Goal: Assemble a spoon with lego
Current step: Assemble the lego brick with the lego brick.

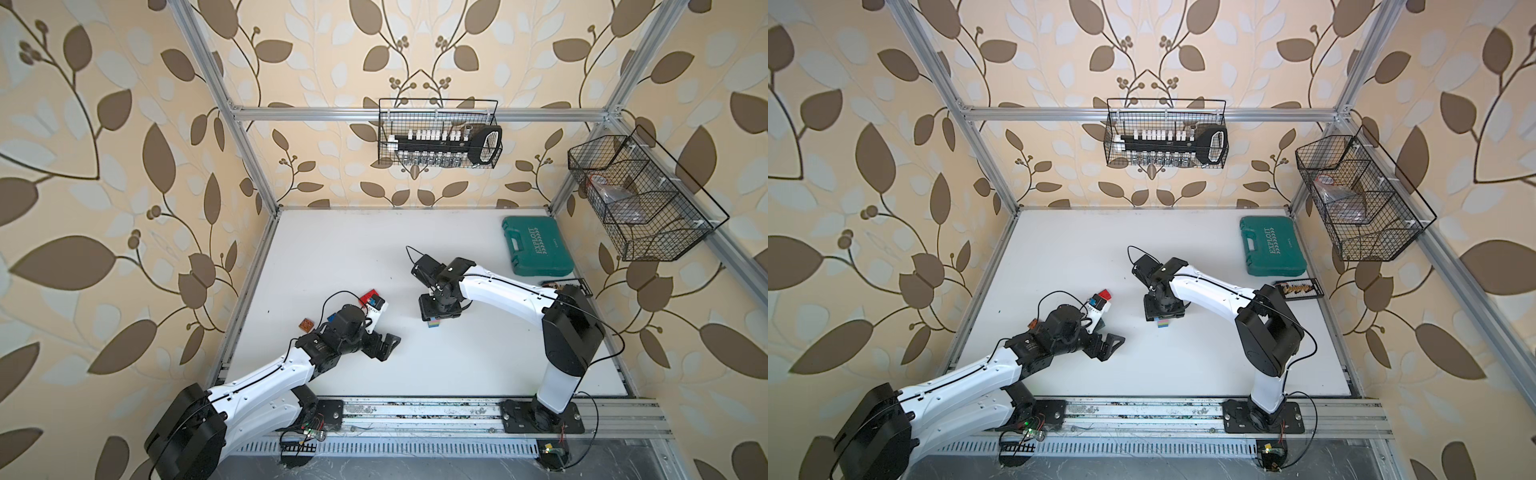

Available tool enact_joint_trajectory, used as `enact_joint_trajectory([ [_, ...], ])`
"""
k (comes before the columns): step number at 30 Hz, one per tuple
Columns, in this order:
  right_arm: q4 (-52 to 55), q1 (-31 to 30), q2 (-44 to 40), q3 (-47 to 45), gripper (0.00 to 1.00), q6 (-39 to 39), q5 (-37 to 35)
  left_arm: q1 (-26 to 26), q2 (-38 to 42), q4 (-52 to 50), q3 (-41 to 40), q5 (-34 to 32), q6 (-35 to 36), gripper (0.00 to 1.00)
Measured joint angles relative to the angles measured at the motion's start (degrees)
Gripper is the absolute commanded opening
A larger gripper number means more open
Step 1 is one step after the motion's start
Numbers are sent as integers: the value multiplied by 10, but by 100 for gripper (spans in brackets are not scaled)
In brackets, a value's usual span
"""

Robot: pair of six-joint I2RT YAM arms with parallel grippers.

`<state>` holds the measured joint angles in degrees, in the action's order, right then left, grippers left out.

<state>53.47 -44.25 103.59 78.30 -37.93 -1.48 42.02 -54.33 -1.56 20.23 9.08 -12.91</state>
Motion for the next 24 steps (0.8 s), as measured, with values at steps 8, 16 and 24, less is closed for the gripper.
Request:
enact_joint_trajectory([
  [8,-10,0,2,-5,28,0,0,0,0,0,0,0,0,99],
  [16,-35,7,-9,-25,28,-4,11,0,0,0,0,0,0,99],
  [24,-30,8,-10,-21,28,0,12,0,0,0,0,0,0,99],
])
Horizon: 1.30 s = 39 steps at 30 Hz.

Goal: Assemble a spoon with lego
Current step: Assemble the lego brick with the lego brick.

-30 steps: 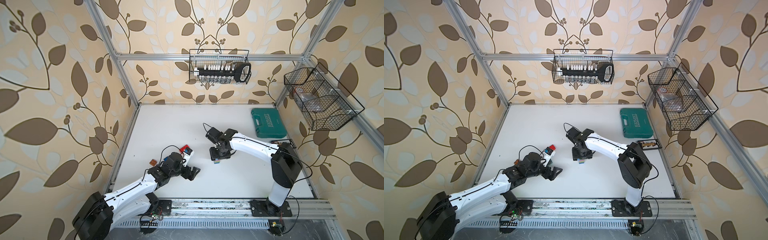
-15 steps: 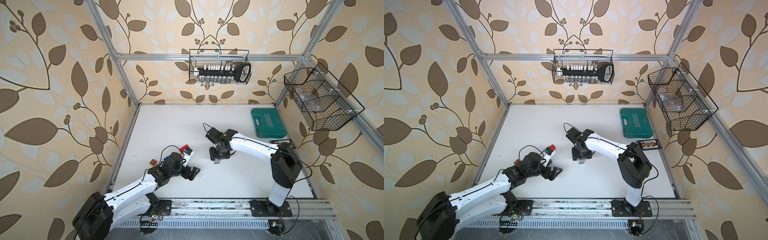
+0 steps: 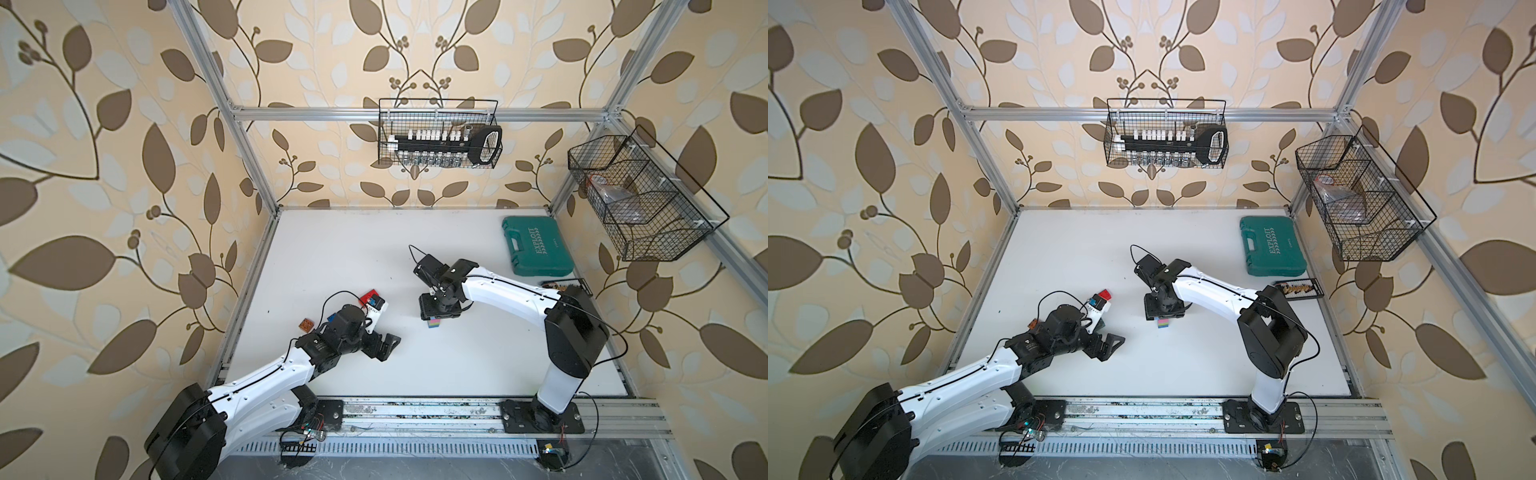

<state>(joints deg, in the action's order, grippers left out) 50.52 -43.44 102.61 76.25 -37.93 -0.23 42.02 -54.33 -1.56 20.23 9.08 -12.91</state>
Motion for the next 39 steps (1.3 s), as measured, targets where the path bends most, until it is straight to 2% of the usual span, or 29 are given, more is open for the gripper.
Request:
enact_joint_trajectory([
  [10,45,0,0,42,28,6,-9,0,0,0,0,0,0,99],
  [39,31,-6,5,15,28,9,-4,0,0,0,0,0,0,99],
])
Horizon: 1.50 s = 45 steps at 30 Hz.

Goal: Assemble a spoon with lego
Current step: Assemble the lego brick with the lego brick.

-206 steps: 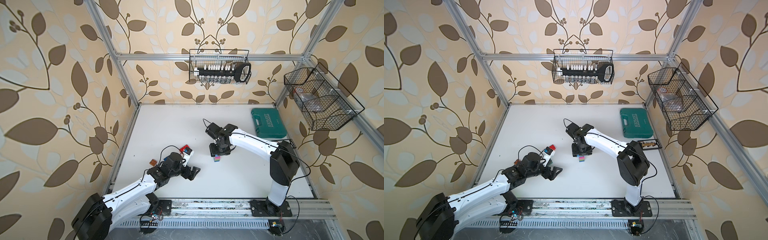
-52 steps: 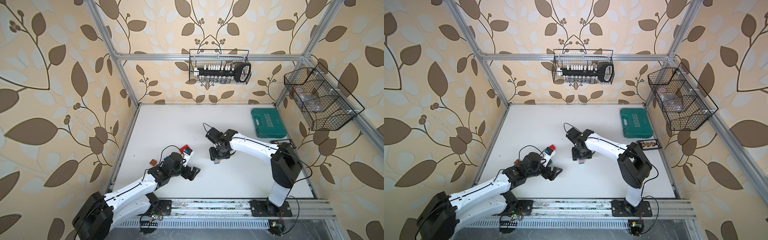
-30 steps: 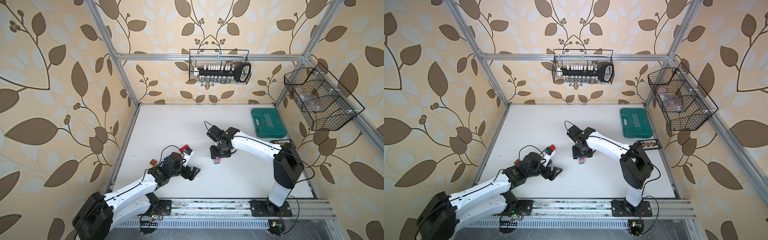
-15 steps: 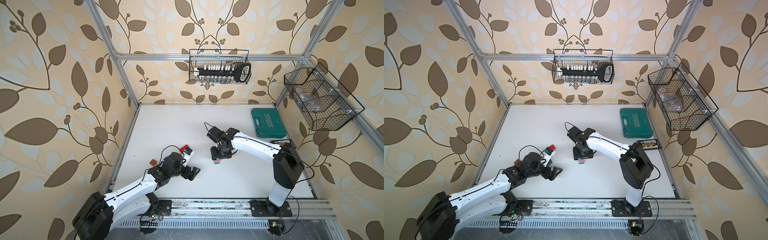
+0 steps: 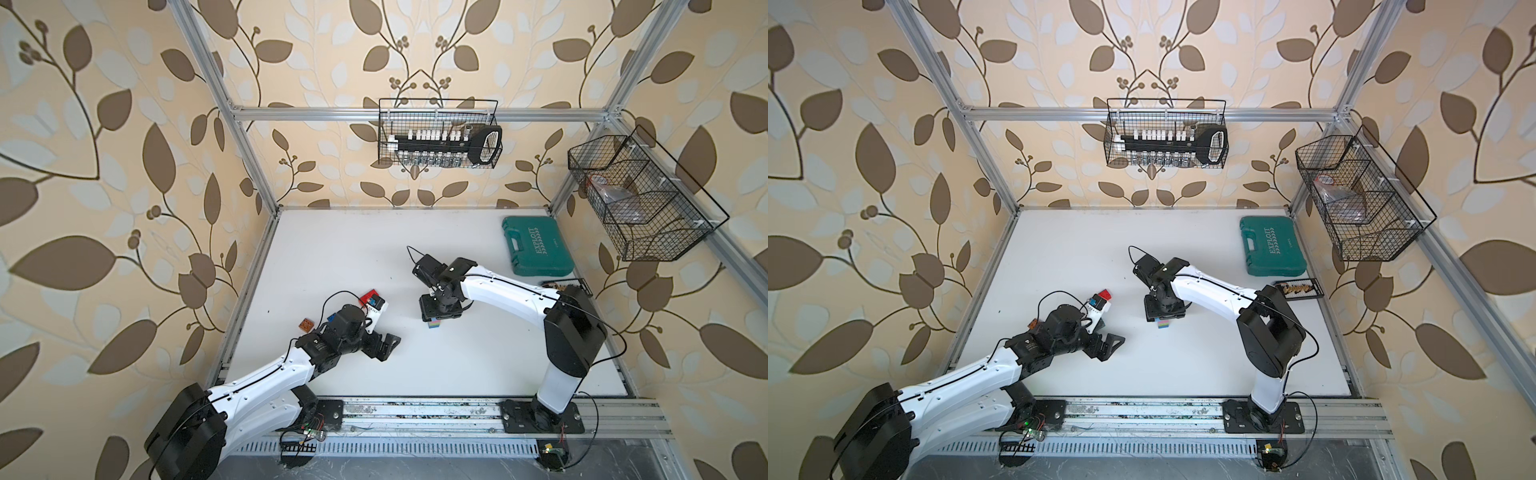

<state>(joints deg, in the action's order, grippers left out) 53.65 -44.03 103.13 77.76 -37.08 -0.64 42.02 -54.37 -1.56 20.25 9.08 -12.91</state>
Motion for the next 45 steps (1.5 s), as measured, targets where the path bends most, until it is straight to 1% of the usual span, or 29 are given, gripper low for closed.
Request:
enact_joint_trajectory([
  [18,-10,1,2,-6,28,0,0,0,-6,0,1,0,0,99],
  [27,-33,14,-10,-32,27,12,12,0,-8,0,6,0,0,99],
  [36,-20,11,6,-18,28,15,10,0,-8,0,6,0,0,99],
  [37,-17,9,9,-13,31,16,9,0,-8,0,6,0,0,99],
  [39,-13,8,12,-8,44,18,9,0,-8,0,6,0,0,99],
  [41,-13,8,10,-7,56,18,9,0,-8,0,6,0,0,99],
  [45,-10,8,9,-4,69,18,9,0,-8,0,6,0,0,99],
])
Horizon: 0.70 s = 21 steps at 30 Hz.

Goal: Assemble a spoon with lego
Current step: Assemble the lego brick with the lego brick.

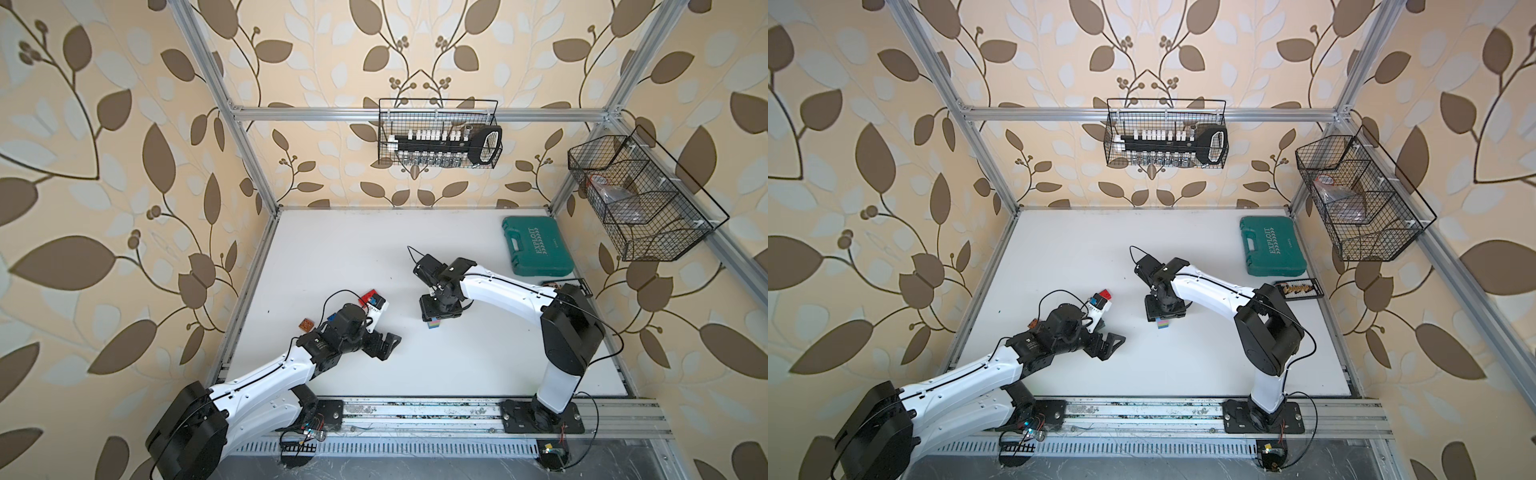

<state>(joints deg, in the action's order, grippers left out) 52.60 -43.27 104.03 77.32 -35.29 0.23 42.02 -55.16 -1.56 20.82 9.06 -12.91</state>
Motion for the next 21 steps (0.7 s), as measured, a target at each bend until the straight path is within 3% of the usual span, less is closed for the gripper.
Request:
enact_joint_trajectory([
  [5,10,-3,8,1,78,2,4,0,0,0,0,0,0,99],
  [12,18,-5,8,6,82,4,4,0,0,-11,5,-5,-5,99],
  [21,32,-5,-59,20,83,9,2,-6,-5,-156,104,-145,-97,99],
])
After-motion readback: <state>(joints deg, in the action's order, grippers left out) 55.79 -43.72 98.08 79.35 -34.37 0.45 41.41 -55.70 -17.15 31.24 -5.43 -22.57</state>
